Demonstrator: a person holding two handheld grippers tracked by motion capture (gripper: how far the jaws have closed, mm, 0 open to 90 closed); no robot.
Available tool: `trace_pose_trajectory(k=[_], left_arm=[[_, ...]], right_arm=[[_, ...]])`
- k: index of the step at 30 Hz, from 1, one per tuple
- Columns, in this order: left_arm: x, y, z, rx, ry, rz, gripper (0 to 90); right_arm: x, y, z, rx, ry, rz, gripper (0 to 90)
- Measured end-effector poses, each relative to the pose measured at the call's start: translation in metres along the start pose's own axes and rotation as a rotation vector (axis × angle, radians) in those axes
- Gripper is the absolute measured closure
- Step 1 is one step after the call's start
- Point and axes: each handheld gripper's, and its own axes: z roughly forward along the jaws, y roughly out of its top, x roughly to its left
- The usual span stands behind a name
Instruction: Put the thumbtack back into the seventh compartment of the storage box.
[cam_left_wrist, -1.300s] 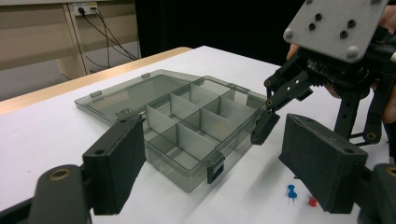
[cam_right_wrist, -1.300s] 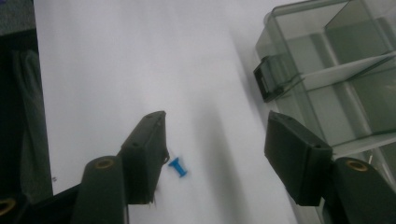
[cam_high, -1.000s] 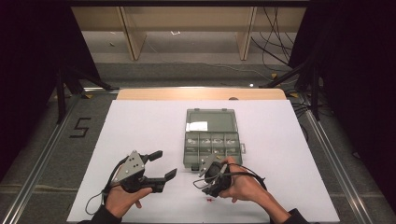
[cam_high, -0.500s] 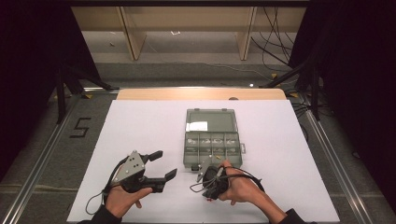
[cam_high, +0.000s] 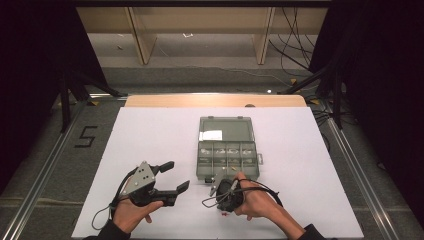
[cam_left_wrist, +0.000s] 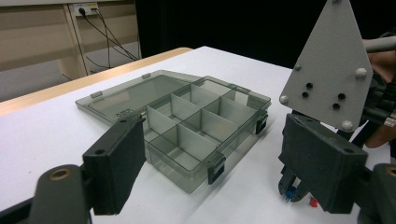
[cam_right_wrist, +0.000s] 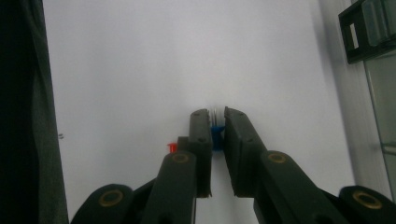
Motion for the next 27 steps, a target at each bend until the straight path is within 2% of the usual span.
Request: trace_pose_trajectory(k=[2, 3, 10, 12, 14, 15, 16, 20, 27], left_arm=[[0.0, 0.0, 0.0, -0.006, -0.001, -0.005, 21.1], [0.001, 0.001, 0.0, -0.006, -0.009, 0.015, 21.1], [0.001, 0.001, 0.0, -0.006, -0.006, 0.011, 21.1], [0.001, 0.001, 0.0, -0.005, -0.01, 0.022, 21.1], [0.0, 0.0, 0.0, -0.007, -0.003, -0.006, 21.2], [0.001, 0.001, 0.0, -0.003, -0.004, 0.009, 21.1], [0.001, 0.001, 0.0, -0.005, -0.004, 0.009, 21.1], [0.001, 0.001, -0.001, -0.008, -0.005, 0.012, 21.1], [0.001, 0.001, -0.001, -0.009, -0.004, 0.013, 21.1]], right_arm=[[0.0, 0.0, 0.0, 0.002, -0.002, 0.003, 81.9], [0.0, 0.0, 0.0, -0.002, -0.001, 0.007, 82.0], [-0.002, -0.001, -0.003, -0.003, -0.006, 0.016, 82.0], [-0.003, -0.001, -0.007, -0.019, -0.009, 0.022, 82.0], [-0.005, -0.001, -0.01, -0.02, -0.02, 0.025, 82.0], [-0.006, -0.001, -0.012, -0.024, -0.023, 0.028, 82.0], [-0.004, 0.0, -0.013, -0.049, -0.019, 0.068, 82.0], [-0.008, -0.002, -0.021, -0.074, -0.021, 0.068, 82.0], [-0.015, -0.005, -0.036, -0.112, -0.045, 0.099, 82.0]])
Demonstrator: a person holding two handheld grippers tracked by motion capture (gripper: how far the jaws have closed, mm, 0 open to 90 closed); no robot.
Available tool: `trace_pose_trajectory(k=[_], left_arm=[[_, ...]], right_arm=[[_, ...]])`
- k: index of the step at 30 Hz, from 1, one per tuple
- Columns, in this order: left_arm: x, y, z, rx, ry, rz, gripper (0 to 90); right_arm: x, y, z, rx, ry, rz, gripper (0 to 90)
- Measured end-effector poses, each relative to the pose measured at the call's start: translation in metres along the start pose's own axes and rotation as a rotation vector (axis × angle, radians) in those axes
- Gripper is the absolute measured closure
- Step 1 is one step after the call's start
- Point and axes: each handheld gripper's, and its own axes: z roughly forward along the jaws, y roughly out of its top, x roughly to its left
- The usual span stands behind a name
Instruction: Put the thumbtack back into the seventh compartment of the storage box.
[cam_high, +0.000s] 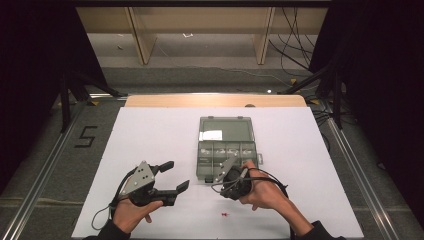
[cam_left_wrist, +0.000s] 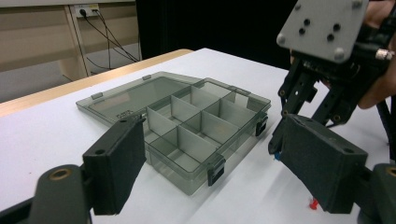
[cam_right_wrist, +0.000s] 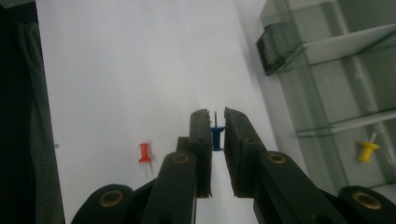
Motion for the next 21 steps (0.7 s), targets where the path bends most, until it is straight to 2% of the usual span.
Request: trace_pose_trajectory(k=[5, 15, 17, 21], left_arm=[[0.0, 0.0, 0.0, -0.001, 0.001, -0.001, 21.1], [0.0, 0.0, 0.0, -0.002, 0.002, 0.002, 21.1], [-0.001, 0.0, 0.0, -0.003, 0.006, -0.017, 21.1], [0.0, 0.0, 0.0, -0.002, 0.006, -0.016, 21.1]], right_arm=[[-0.006, -0.001, -0.011, -0.038, -0.024, 0.012, 82.0], [-0.015, -0.004, -0.025, -0.077, -0.047, 0.032, 82.0], [-0.016, -0.004, -0.026, -0.085, -0.053, 0.035, 82.0], [-0.02, -0.005, -0.03, -0.096, -0.063, 0.045, 82.0]])
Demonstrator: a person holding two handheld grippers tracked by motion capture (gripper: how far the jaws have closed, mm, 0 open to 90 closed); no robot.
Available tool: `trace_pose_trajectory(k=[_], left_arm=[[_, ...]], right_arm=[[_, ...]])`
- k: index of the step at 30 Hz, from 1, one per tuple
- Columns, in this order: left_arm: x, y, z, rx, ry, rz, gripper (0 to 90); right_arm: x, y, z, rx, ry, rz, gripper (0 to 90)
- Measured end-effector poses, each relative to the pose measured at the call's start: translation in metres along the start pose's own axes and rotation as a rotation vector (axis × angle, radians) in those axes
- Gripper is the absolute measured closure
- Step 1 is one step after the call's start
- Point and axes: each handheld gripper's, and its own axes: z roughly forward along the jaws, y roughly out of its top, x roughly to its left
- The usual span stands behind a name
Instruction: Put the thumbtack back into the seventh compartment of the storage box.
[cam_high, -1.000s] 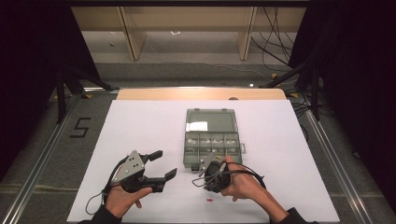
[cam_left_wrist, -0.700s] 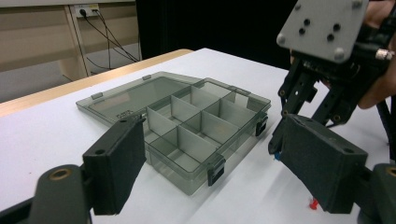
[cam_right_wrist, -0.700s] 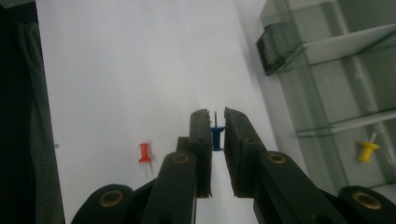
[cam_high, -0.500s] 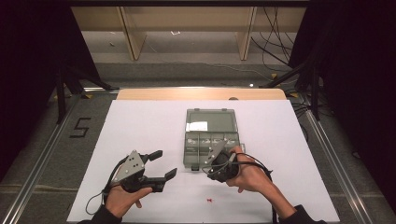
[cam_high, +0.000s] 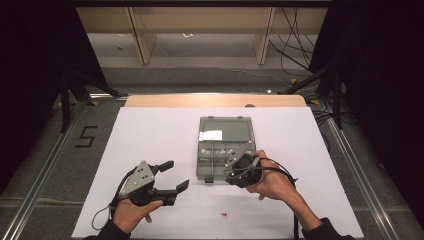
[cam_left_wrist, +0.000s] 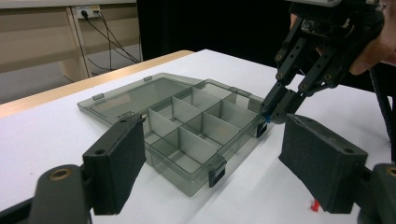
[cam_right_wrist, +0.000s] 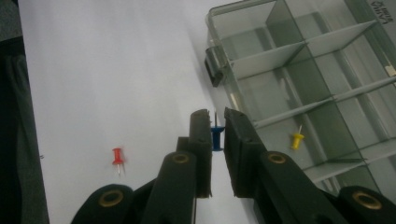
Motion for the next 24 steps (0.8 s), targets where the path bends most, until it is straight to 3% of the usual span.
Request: trace_pose_trajectory(k=[24], left_arm=[[0.001, 0.0, 0.0, -0.002, 0.005, 0.011, 21.1]], right_arm=[[-0.027, -0.004, -0.015, -0.061, -0.08, 0.067, 82.0]])
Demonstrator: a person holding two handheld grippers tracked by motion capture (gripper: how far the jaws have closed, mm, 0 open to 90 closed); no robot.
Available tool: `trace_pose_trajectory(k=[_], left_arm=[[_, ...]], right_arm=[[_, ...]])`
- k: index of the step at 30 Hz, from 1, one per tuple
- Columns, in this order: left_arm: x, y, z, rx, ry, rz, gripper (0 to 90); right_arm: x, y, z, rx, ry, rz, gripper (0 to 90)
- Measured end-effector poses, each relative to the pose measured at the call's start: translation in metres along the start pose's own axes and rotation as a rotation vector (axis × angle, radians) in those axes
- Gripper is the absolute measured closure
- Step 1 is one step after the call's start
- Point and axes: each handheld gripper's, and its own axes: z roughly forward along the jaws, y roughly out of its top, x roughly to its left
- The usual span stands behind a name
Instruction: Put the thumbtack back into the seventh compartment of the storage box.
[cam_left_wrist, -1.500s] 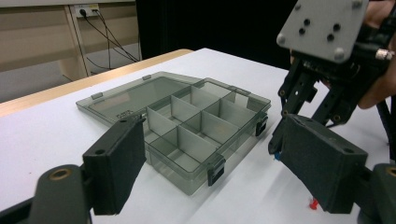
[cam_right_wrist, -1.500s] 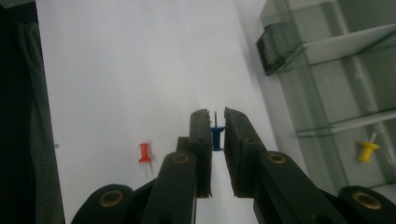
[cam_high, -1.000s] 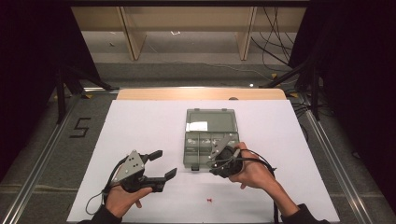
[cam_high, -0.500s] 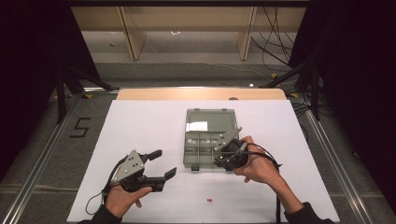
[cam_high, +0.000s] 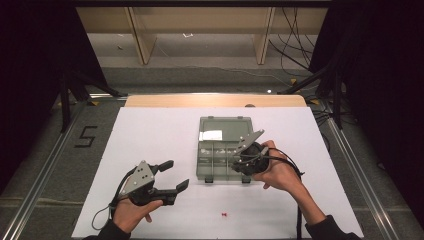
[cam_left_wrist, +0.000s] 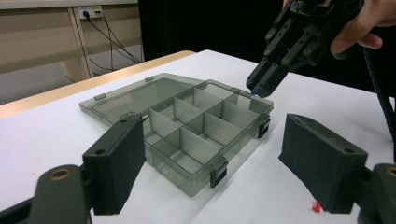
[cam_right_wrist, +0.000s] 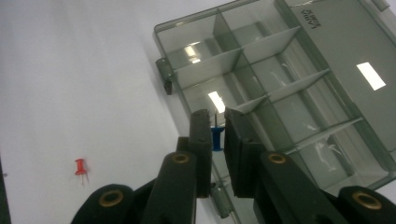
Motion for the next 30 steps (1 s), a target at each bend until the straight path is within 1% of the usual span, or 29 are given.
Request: trace_pose_trajectory(k=[1, 2, 3, 7, 9, 10, 12, 14, 15, 17, 18, 21, 22, 23, 25, 30], left_arm=[[0.0, 0.0, 0.0, 0.001, 0.0, 0.0, 21.1], [0.0, 0.0, 0.0, 0.0, 0.001, -0.001, 21.1], [0.0, 0.0, 0.0, 0.001, 0.0, 0.0, 21.1], [0.0, 0.0, 0.0, 0.0, 0.0, 0.001, 21.1], [0.0, 0.0, 0.0, 0.0, 0.003, -0.005, 21.1], [0.0, 0.0, 0.0, 0.0, 0.0, 0.001, 21.1], [0.0, 0.0, 0.0, 0.0, 0.0, 0.0, 21.1], [-0.001, 0.0, 0.0, 0.0, 0.003, -0.014, 21.1], [0.0, 0.0, 0.0, 0.0, 0.003, -0.013, 21.1], [0.0, 0.0, 0.0, 0.0, 0.0, 0.0, 21.0], [-0.001, 0.0, 0.0, 0.0, 0.002, -0.013, 21.1], [-0.001, 0.0, 0.0, -0.001, 0.002, -0.013, 21.1], [0.0, 0.0, 0.0, -0.001, -0.001, 0.002, 21.1], [0.0, 0.0, 0.0, 0.0, 0.0, 0.0, 21.1], [-0.001, 0.0, 0.0, -0.001, 0.002, -0.014, 21.1], [-0.001, 0.0, 0.001, 0.001, 0.002, -0.013, 21.1]], right_arm=[[-0.001, 0.0, -0.001, 0.003, 0.004, 0.001, 82.0], [-0.003, 0.0, -0.001, -0.002, -0.006, 0.005, 82.0], [-0.004, 0.001, -0.001, -0.002, -0.003, 0.005, 82.0], [-0.008, 0.001, 0.0, -0.004, -0.017, 0.015, 82.0], [-0.01, 0.001, 0.002, 0.0, -0.02, 0.02, 82.0], [-0.011, 0.002, 0.002, 0.01, -0.015, 0.023, 82.0], [-0.013, 0.002, 0.004, 0.02, -0.019, 0.032, 82.0], [-0.014, 0.002, 0.006, 0.018, -0.023, 0.034, 82.0], [-0.014, 0.002, 0.008, 0.017, -0.026, 0.04, 82.0], [-0.017, 0.002, 0.01, 0.024, -0.022, 0.035, 82.0], [-0.017, 0.002, 0.011, 0.029, -0.026, 0.037, 82.0], [-0.02, 0.002, 0.014, 0.039, -0.031, 0.037, 82.0], [-0.02, 0.002, 0.015, 0.039, -0.033, 0.041, 81.9], [-0.021, 0.002, 0.016, 0.047, -0.031, 0.05, 81.9], [-0.022, 0.002, 0.02, 0.05, -0.033, 0.046, 81.9], [-0.025, 0.002, 0.028, 0.072, -0.029, 0.052, 81.9]])
